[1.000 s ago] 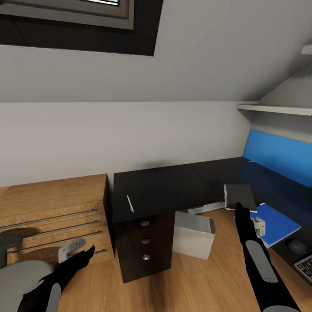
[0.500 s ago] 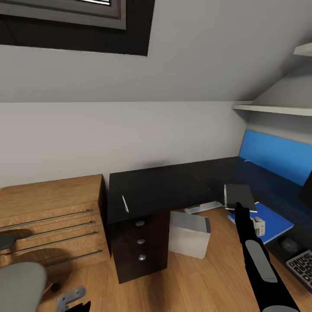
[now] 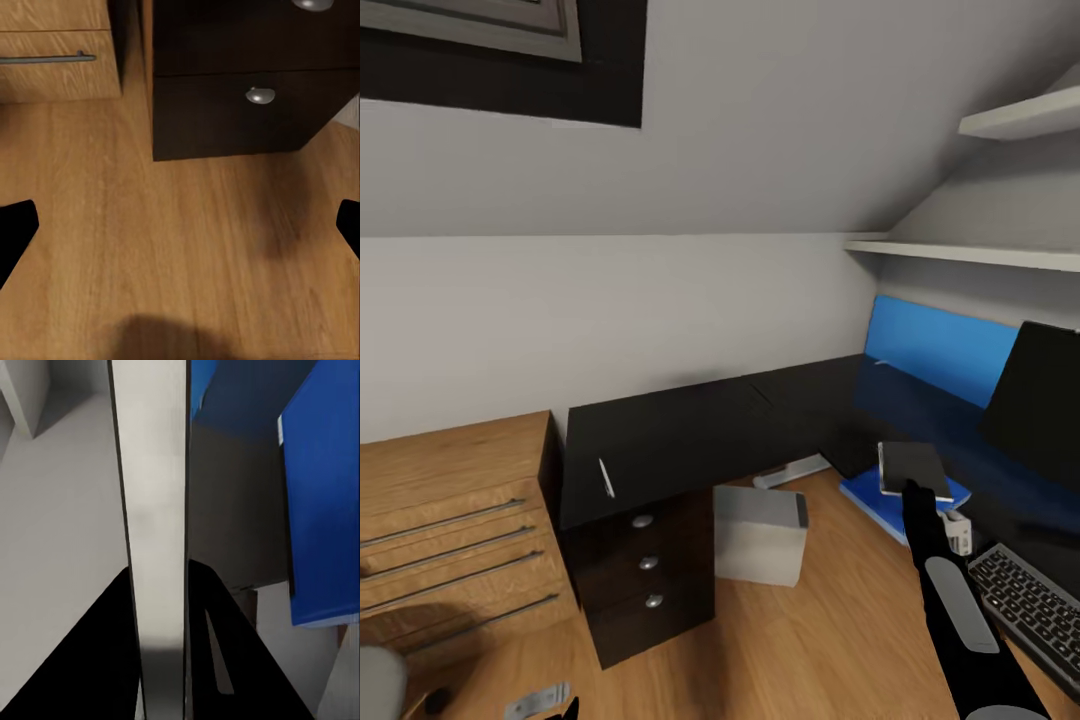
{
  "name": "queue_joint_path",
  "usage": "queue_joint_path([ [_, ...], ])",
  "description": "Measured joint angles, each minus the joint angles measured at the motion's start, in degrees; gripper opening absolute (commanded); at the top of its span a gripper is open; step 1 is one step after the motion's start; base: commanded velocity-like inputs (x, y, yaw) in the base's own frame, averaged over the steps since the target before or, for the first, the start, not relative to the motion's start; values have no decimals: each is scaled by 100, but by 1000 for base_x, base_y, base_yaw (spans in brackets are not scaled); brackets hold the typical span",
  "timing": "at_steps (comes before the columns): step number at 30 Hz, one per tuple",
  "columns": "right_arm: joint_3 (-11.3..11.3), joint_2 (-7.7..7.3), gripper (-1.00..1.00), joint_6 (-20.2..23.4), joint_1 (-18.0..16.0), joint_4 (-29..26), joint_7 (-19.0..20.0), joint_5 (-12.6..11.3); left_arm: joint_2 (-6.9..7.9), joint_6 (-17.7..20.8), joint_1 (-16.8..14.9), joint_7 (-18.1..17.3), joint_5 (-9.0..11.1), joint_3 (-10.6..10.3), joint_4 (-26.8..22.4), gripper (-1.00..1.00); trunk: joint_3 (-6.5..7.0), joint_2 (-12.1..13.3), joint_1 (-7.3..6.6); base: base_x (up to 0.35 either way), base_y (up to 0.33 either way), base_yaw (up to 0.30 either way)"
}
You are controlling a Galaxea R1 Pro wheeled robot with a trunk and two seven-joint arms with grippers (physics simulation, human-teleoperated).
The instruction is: In the bedroom, organize the workspace by keeping the computer under the desk, ensuring the monitor is on the desk, placing the keyboard on the desk next to the monitor, placing the mouse on the desk next to the keyboard, moving the folder from the swivel chair onto the desk next to the mouse, stacking the notebook on top of the folder with the pen on top of the notebook, and positioning the swivel chair next to the desk.
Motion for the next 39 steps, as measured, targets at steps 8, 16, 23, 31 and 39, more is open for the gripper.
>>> queue_joint_path([
  [8, 15, 5, -100, -2, 0, 153, -12, -2, -1, -27, 0, 0, 10, 7, 18, 100, 0, 0, 0, 0, 0, -265],
  [16, 43, 9, -100, 16, -1, 171, -8, -11, -18, -31, 1, 0, 8, 8, 34, 100, 0, 0, 0, 0, 0, -178],
  [23, 20, 16, -100, 61, -2, 84, 9, -23, -14, -23, 1, 0, 4, 6, 47, 100, 0, 0, 0, 0, 0, -23],
  [31, 32, 73, -100, 319, -2, 58, 7, -22, -14, -22, 1, 0, 3, 8, 60, 100, 0, 0, 0, 0, 0, -2],
  [39, 33, 86, -100, 650, -2, 54, 11, -22, -12, -16, 1, 5, -1, -2, 124, 100, 0, 0, 0, 21, 0, 0],
])
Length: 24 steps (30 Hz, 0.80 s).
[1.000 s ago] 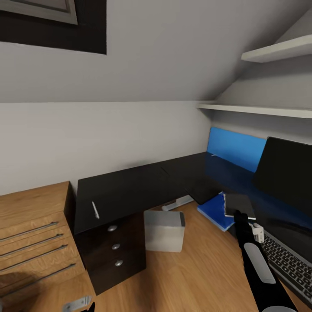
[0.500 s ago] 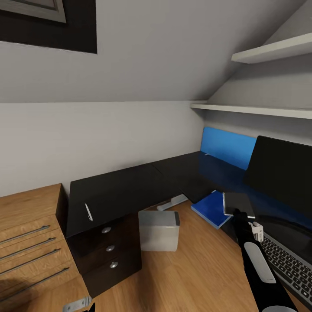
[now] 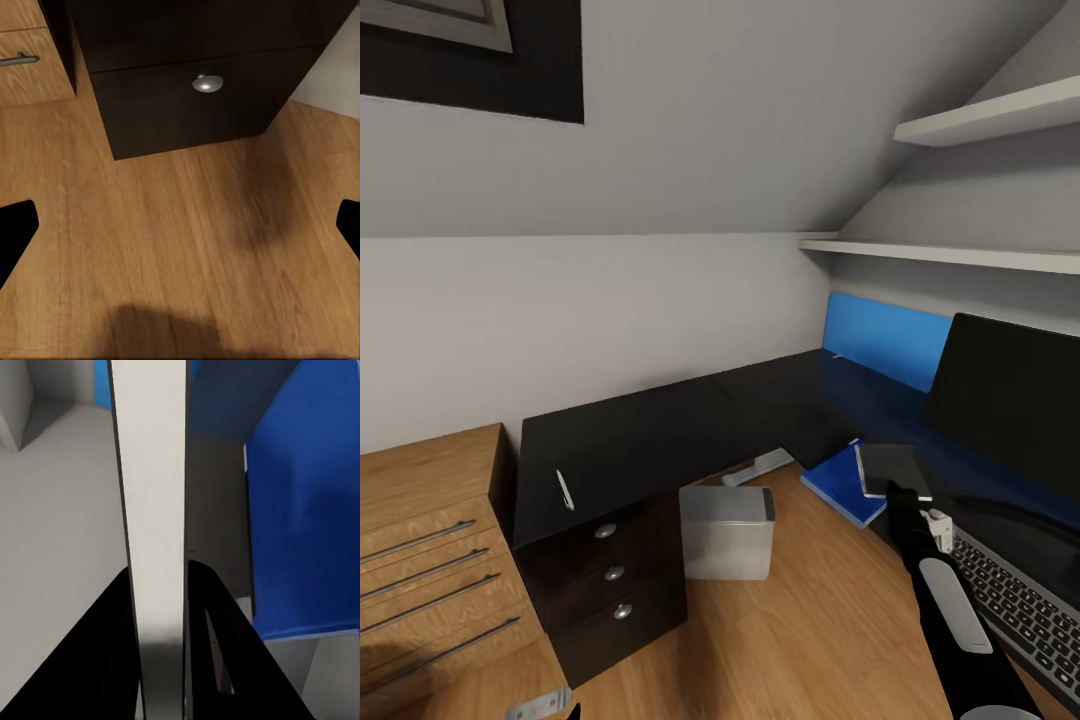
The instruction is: In the bedroom, organize the workspace by keeping the computer under the desk, ensuring the monitor is on the desk, placing the keyboard on the desk next to the monitor, placing the mouse on the desk next to the keyboard, moving the folder from the swivel chair onto the desk next to the mouse, stacking the notebook on top of the folder with the pen on top of the notebook, and positioning the swivel chair next to the desk.
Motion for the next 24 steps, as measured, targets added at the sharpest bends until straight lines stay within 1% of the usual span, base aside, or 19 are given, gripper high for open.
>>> queue_joint_path([
  [1, 9, 1, -100, 159, 0, 1, 5, -8, 0, 2, 0, 2, -2, -25, 36, 100, 0, 0, -1, 181, 0, 0],
  [5, 9, 0, -100, 237, 0, 1, 7, -7, 0, 2, 0, 2, -3, -61, 56, 100, 0, 0, -2, 228, 0, 0],
  [12, 10, 6, -100, 252, 0, 0, 9, -7, 0, 2, 0, 3, -3, -69, 61, 100, 0, 0, -1, 88, 0, 0],
  [18, 12, 8, -100, 253, 0, 7, 7, -7, 0, 2, 0, 3, -3, -70, 62, 100, 0, 0, -1, 192, 0, 0],
  [24, 32, 9, -100, 258, 0, 33, -29, -9, 0, 2, 0, 3, 3, -75, 58, 100, 0, 0, 0, 28, 0, 0],
])
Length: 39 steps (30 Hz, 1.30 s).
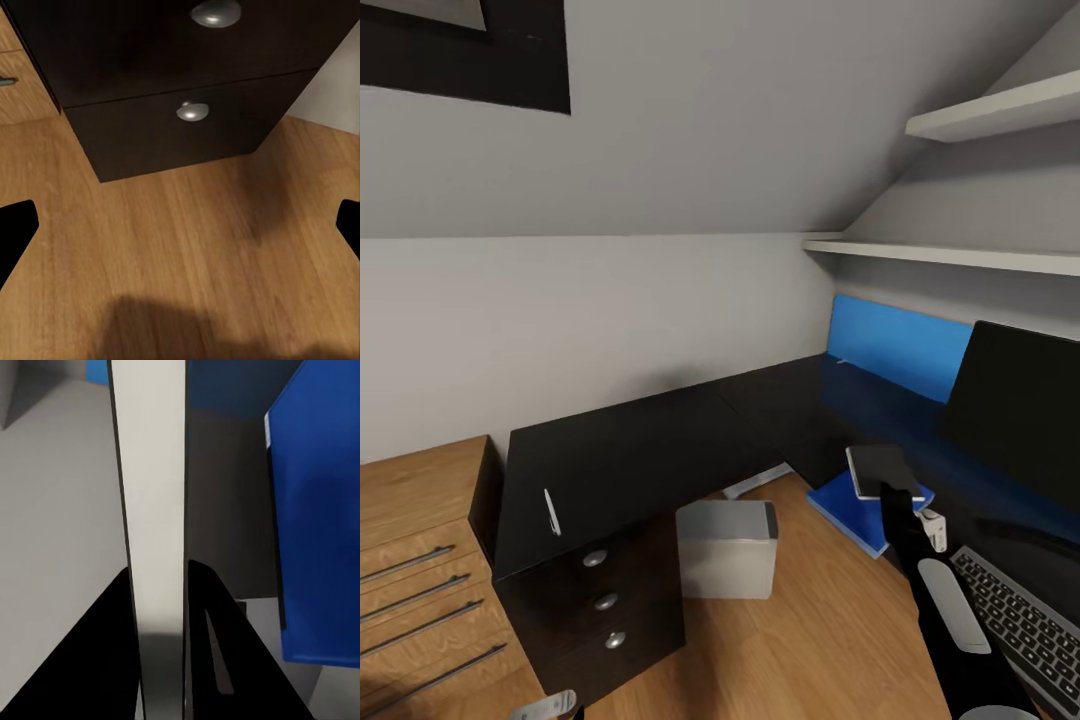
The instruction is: In the bedroom, organize the workspace by keeping the computer under the desk, ensuring the monitor is on the desk, placing the keyboard on the desk next to the monitor, placing the mouse on the desk next to the keyboard, moving the folder from the swivel chair onto the desk next to the mouse, stacking the notebook on top of the folder with the pen on top of the notebook, and positioning the swivel chair next to the desk.
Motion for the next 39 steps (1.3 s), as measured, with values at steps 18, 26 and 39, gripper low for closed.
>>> queue_joint_path([
  [18, 31, 0, -100, 3, 0, 24, -414, -7, -9, 11, 0, 9, 10, -37, -5, 100, -233, -520, 285, 1, 0, 0],
  [26, 45, 0, -100, 3, 0, 23, -428, -7, -5, 2, 0, 4, 3, -47, 2, 100, -233, -522, 286, 0, 0, 0],
  [39, 49, 0, -100, 2, 0, 20, -420, -7, 0, 2, 0, 1, 0, -48, 62, 100, -233, -522, 285, 92, 0, 0],
])
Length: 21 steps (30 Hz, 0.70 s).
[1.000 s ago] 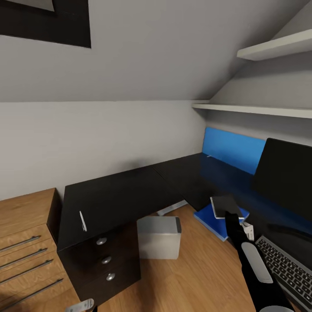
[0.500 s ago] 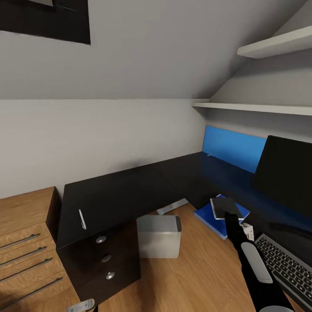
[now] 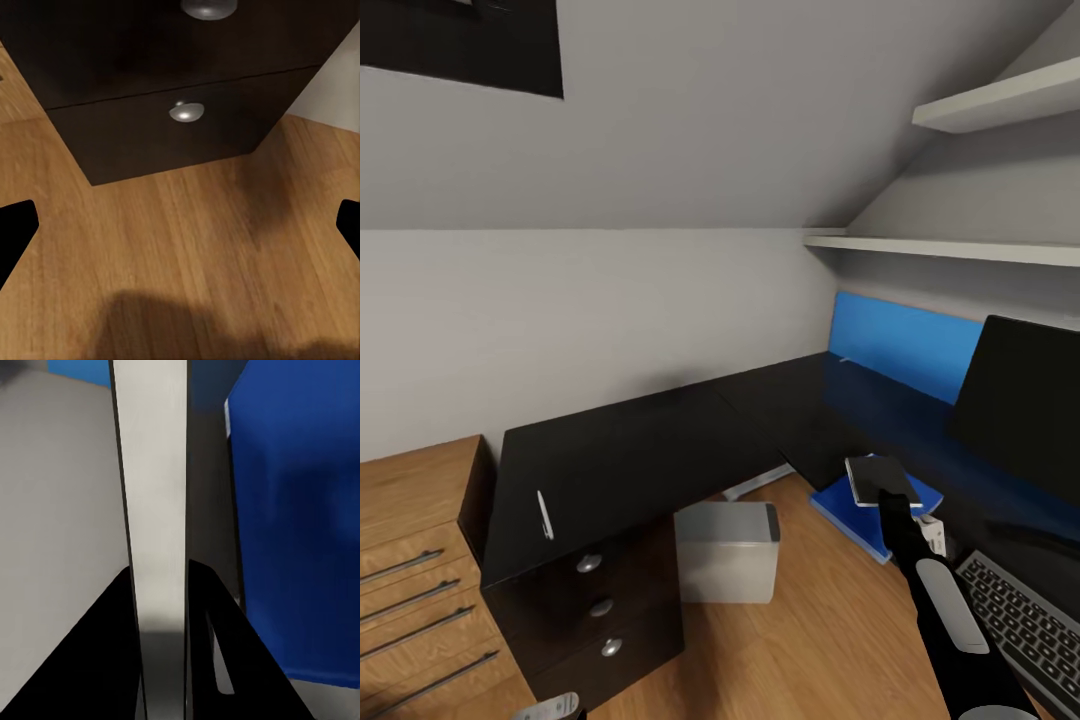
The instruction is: In the bedroom, organize the workspace by keeping the computer under the desk, ensuring the monitor is on the desk, placing the keyboard on the desk next to the monitor, placing the mouse on the desk next to the keyboard, moving the folder from the swivel chair onto the desk next to the mouse, stacking the notebook on top of the folder with the pen on top of the notebook, and positioning the swivel chair next to the desk.
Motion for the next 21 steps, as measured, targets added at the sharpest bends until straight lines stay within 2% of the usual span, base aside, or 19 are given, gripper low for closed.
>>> queue_joint_path([
  [4, 0, 0, -100, -4, 0, -4, 2, 4, 0, -1, 0, -4, 0, 0, 3, 100, 0, 0, 0, 21, 0, 0],
  [9, 0, 0, -100, -6, 0, -2, 2, 6, 4, 5, 0, -2, 1, -4, 4, 100, 89, 199, -108, 2, 0, 0],
  [21, 0, -8, -100, -6, 0, -13, -1, 8, 1, 6, 0, 0, 2, -4, 4, 100, 90, 201, -109, 0, 0, 0],
])
